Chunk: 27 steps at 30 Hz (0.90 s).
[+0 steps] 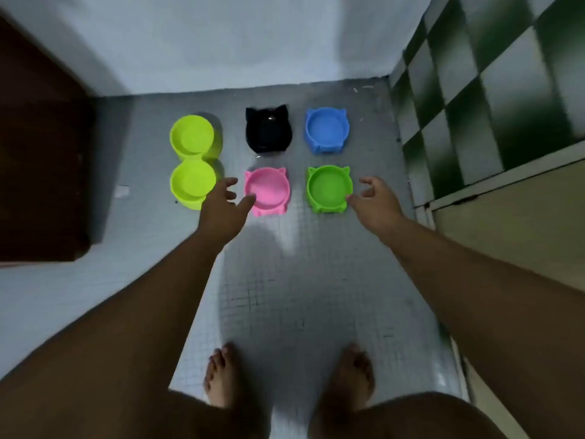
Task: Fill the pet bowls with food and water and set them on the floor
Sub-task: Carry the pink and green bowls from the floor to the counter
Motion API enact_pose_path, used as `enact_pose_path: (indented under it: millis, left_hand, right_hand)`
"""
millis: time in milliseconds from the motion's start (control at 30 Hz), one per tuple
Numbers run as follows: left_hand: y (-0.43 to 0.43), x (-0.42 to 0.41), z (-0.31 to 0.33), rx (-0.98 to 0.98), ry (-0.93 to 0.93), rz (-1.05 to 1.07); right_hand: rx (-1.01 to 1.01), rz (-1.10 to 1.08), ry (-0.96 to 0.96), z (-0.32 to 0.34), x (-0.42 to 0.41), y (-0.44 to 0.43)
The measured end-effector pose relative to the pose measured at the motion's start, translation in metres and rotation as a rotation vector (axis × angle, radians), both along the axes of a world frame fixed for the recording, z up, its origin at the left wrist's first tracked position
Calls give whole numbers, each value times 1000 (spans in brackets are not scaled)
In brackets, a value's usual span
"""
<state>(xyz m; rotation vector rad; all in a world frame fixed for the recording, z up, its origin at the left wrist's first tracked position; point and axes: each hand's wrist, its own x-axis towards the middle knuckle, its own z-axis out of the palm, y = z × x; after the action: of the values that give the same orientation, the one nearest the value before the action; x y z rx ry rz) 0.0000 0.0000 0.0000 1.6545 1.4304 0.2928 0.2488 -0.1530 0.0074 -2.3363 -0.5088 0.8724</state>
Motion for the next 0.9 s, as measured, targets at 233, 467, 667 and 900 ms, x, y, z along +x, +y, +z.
enact_pose_path:
  millis: [233,467,667,900]
  left_hand:
    - [22,14,-135,-29,48,83]
    - [44,39,-181,-46,91,0]
    - [47,44,-196,-110,141,87]
    - [35,54,-186,-4,2,163]
  right_hand:
    - [-35,-41,-54,-133,36,28]
    - [-129,-27,-63,-189,62,41]
    - [-124,15,-28,-201,53,44]
    - [-5,-40,-66,-191,33,44]
